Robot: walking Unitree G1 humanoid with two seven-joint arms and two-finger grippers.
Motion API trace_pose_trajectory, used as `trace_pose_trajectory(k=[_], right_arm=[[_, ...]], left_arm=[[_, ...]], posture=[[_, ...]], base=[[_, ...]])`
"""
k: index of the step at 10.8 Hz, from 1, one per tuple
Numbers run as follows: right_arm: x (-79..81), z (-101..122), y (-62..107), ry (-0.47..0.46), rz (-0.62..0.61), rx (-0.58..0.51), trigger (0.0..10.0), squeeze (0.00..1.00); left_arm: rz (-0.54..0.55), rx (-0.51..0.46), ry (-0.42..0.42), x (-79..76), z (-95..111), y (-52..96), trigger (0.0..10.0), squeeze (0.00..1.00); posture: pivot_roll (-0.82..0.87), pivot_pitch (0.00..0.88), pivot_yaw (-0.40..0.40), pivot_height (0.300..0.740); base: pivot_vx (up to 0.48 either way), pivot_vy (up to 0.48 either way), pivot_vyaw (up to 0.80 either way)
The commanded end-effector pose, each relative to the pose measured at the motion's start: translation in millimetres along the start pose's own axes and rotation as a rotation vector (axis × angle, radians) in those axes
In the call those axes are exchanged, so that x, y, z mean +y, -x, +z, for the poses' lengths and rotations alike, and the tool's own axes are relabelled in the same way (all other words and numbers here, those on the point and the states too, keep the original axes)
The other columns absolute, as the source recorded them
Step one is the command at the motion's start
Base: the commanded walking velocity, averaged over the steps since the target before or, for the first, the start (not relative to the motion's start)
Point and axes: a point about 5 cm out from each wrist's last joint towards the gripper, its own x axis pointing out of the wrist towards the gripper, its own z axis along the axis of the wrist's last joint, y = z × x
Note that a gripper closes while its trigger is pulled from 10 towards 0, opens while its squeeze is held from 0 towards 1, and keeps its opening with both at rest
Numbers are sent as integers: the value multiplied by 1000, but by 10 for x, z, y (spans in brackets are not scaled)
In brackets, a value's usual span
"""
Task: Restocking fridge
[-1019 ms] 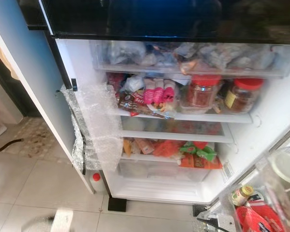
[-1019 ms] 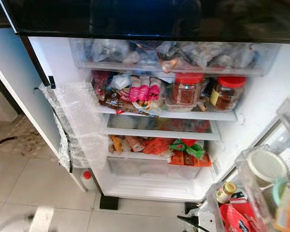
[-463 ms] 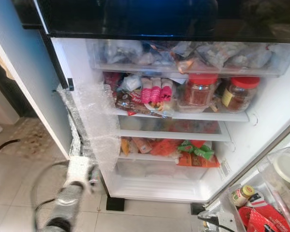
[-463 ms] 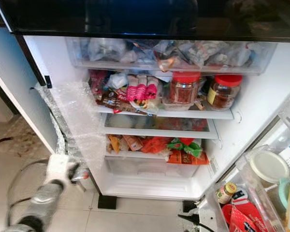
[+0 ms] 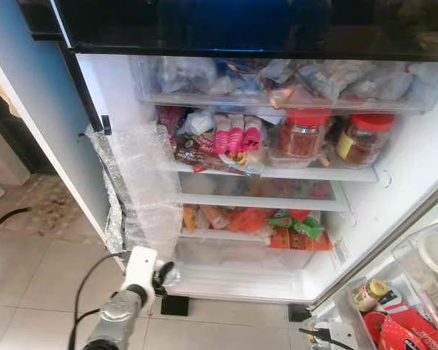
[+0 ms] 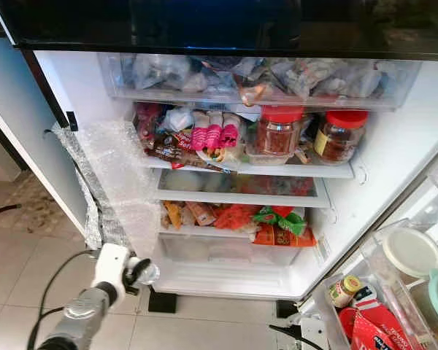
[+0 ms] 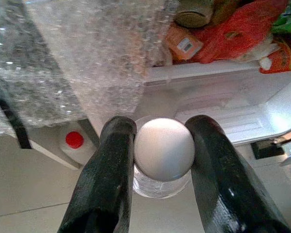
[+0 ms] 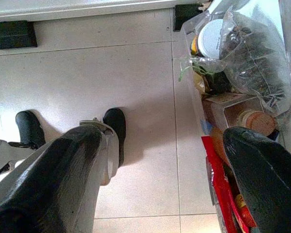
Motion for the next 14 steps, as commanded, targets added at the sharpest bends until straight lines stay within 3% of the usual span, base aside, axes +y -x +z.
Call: trace_pose_trajectory(k=[1, 11, 14], right_arm=[[-4, -54, 2, -6, -3, 13, 10000, 0], [51, -145, -4, -41, -12, 16, 10000, 0], [65, -157, -5, -32, -6, 27, 10000, 0]], left_arm=[[7, 10, 7, 33, -46, 34, 10000, 0], [63, 38, 13, 154, -20, 25, 10000, 0], [67, 42, 13, 172, -26, 33, 10000, 0]], posture=[[-175, 87, -29, 740], [-206, 88, 8, 740], [-206, 91, 12, 740]], base=[[0, 0, 0], [0, 0, 0], [0, 0, -702]])
